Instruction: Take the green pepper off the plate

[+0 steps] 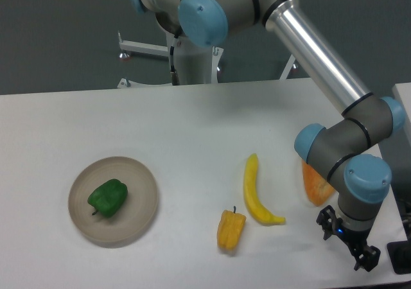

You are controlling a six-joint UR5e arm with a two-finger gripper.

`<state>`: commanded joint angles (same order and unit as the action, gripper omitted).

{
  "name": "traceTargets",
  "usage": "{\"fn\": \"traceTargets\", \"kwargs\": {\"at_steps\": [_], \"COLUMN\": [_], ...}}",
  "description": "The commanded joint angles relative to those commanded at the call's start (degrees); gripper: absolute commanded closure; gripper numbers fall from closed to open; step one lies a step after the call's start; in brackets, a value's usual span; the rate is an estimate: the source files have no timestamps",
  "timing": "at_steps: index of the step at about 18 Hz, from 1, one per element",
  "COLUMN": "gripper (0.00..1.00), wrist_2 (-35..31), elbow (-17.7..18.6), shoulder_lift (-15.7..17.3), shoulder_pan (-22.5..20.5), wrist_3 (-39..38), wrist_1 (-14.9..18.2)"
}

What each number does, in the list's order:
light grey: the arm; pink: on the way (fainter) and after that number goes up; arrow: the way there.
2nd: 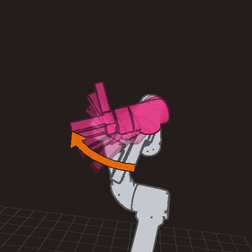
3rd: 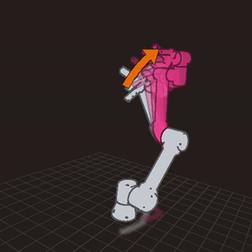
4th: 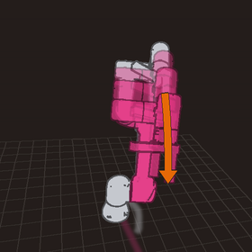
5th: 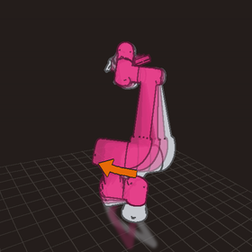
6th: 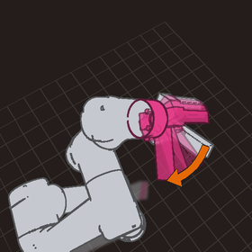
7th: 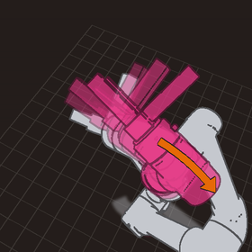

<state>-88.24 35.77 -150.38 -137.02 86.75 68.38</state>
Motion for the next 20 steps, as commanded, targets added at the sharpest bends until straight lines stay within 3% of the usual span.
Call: {"fn": "traceTargets", "kwargs": {"at_steps": [6, 10, 13, 16, 20], "gripper": [0.0, 0.0, 0.0, 0.0, 0.0], "wrist_2": [0.9, 5.4, 12.4, 14.6, 14.4], "elbow": [1.4, 6.2, 14.5, 22.3, 32.7], "shoulder_lift": [1.4, 4.6, 11.5, 17.8, 26.1], "shoulder_pan": [1.1, 1.8, 1.8, 2.5, 9.7], "wrist_3": [-2.4, -8.8, -16.5, -25.3, -38.7], "wrist_1": [0.4, -0.1, -0.1, -0.2, -0.4]}}
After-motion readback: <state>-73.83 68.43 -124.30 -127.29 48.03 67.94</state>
